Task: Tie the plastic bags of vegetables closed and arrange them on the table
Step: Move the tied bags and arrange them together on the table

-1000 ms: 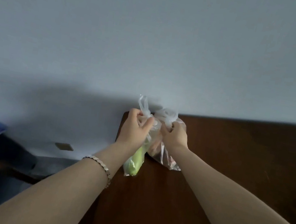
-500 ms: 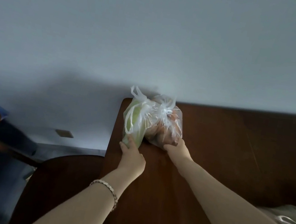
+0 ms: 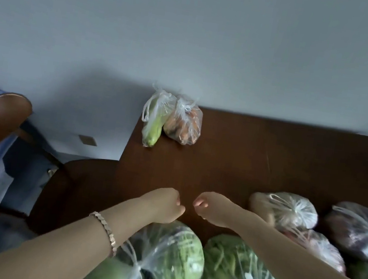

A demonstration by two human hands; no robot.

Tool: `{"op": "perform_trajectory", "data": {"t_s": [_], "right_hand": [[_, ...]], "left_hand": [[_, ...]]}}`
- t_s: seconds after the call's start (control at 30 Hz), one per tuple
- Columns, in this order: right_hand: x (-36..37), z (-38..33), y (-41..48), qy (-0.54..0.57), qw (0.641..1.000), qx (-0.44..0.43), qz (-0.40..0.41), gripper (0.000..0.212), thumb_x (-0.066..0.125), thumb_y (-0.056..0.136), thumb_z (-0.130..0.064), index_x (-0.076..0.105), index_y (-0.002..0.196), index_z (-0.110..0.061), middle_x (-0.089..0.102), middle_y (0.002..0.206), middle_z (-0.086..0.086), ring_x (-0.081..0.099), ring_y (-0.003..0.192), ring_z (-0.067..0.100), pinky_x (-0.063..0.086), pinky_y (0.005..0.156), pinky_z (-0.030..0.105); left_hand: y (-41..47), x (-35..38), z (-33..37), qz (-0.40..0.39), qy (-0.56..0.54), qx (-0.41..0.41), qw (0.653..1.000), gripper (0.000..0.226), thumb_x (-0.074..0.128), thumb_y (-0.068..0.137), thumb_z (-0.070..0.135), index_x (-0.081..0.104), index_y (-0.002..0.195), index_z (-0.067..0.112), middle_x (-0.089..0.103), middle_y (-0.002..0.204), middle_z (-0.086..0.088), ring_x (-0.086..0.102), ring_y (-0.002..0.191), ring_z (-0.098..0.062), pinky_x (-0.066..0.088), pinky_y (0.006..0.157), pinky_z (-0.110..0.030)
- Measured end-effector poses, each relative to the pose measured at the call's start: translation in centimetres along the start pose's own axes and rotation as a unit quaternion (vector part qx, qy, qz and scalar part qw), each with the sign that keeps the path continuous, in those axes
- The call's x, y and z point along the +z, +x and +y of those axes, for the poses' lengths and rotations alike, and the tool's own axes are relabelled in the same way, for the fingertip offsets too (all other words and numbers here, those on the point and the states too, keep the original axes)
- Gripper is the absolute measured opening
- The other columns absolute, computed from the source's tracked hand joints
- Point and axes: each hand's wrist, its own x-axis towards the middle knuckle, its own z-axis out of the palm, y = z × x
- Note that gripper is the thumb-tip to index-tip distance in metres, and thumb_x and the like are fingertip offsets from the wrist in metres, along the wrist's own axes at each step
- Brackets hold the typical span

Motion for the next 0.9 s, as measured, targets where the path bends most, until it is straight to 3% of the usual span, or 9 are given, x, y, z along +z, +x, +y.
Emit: {"op": "perform_trajectory", "data": {"t_s": [0.1,0.2,0.27,0.37,0.5,0.6,0.7,0.77,0.9], "right_hand": [[1.8,2.9,-4.6,-0.07,0.997,0.035,0.025,0.028,0.045,0.089,-0.028,0.059,0.11,-0.015,0.061,0.117,0.006,0.057,0.11,0.024,0.047,0.091,0.034],[3.3,5.3,-7.9,-0.136,0.987,0.08,0.04,0.049,0.042,0.09,-0.043,0.049,0.123,-0.007,0.055,0.126,0.013,0.052,0.118,0.029,0.043,0.094,0.035],[4.6,6.7,-9.5,-0.16,0.984,0.074,0.025,0.059,0.041,0.09,-0.049,0.038,0.136,-0.012,0.046,0.139,0.01,0.043,0.129,0.026,0.037,0.105,0.036],[7.4,7.8,-10.8,-0.113,0.985,0.13,0.02,0.081,0.059,0.073,-0.06,0.036,0.134,-0.012,0.05,0.131,0.013,0.049,0.12,0.029,0.044,0.099,0.037],[9.8,8.4,-11.5,-0.097,0.972,0.201,0.071,0.072,0.067,0.074,-0.043,0.03,0.131,-0.016,0.043,0.125,0.014,0.048,0.115,0.028,0.047,0.089,0.036],[9.6,8.5,-11.5,-0.086,0.974,0.203,0.062,0.062,0.057,0.086,-0.024,0.026,0.137,-0.007,0.048,0.129,0.016,0.05,0.118,0.027,0.046,0.092,0.033],[8.5,7.8,-11.8,-0.039,0.985,0.148,0.08,0.035,0.051,0.087,-0.013,0.045,0.121,-0.008,0.056,0.121,0.009,0.056,0.112,0.025,0.046,0.08,0.03],[7.6,7.0,-11.8,0.009,0.987,0.115,0.108,0.009,0.05,0.082,-0.01,0.051,0.09,-0.014,0.059,0.107,0.01,0.058,0.1,0.027,0.041,0.068,0.027],[6.2,4.9,-10.7,0.081,0.978,0.069,0.178,0.019,0.045,0.078,-0.004,0.039,0.065,-0.017,0.051,0.076,0.001,0.049,0.073,0.02,0.033,0.055,0.022]], "left_hand": [[-4.0,3.2,0.7,0.04,0.03,-0.026,0.998,0.053,0.045,0.086,0.053,0.049,0.122,0.015,0.053,0.123,-0.007,0.053,0.11,-0.025,0.045,0.092,-0.037],[-7.2,5.7,0.4,0.053,0.126,-0.072,0.988,0.079,0.053,0.074,0.065,0.034,0.134,0.017,0.039,0.132,-0.006,0.042,0.121,-0.029,0.039,0.099,-0.042],[-8.8,7.1,-0.1,0.067,0.192,-0.111,0.973,0.084,0.059,0.074,0.058,0.026,0.138,0.014,0.036,0.135,-0.008,0.039,0.124,-0.03,0.037,0.1,-0.042],[-10.1,8.8,-1.2,0.134,0.189,-0.145,0.962,0.065,0.054,0.083,0.029,0.027,0.139,0.01,0.043,0.137,-0.008,0.044,0.125,-0.029,0.038,0.1,-0.038],[-11.1,10.0,-1.7,0.222,0.158,-0.111,0.956,0.026,0.042,0.093,0.023,0.058,0.109,0.008,0.06,0.106,-0.006,0.056,0.106,-0.029,0.043,0.085,-0.033],[-10.7,10.2,-2.4,0.24,0.04,-0.085,0.966,0.037,0.04,0.096,0.027,0.042,0.065,0.008,0.047,0.07,-0.003,0.054,0.083,-0.03,0.036,0.067,-0.031],[-9.7,9.6,-3.5,0.268,-0.023,-0.101,0.958,0.042,0.042,0.095,0.023,0.026,0.057,0.014,0.035,0.061,-0.002,0.044,0.07,-0.03,0.028,0.061,-0.03],[-9.3,9.3,-3.8,0.298,-0.057,-0.099,0.948,0.043,0.043,0.094,0.021,0.024,0.056,0.013,0.033,0.059,-0.002,0.038,0.065,-0.028,0.026,0.06,-0.032],[-8.7,8.3,-4.7,0.344,-0.14,-0.088,0.924,0.044,0.044,0.091,0.013,0.023,0.053,0.012,0.029,0.055,-0.002,0.028,0.052,-0.018,0.019,0.05,-0.034]]}}
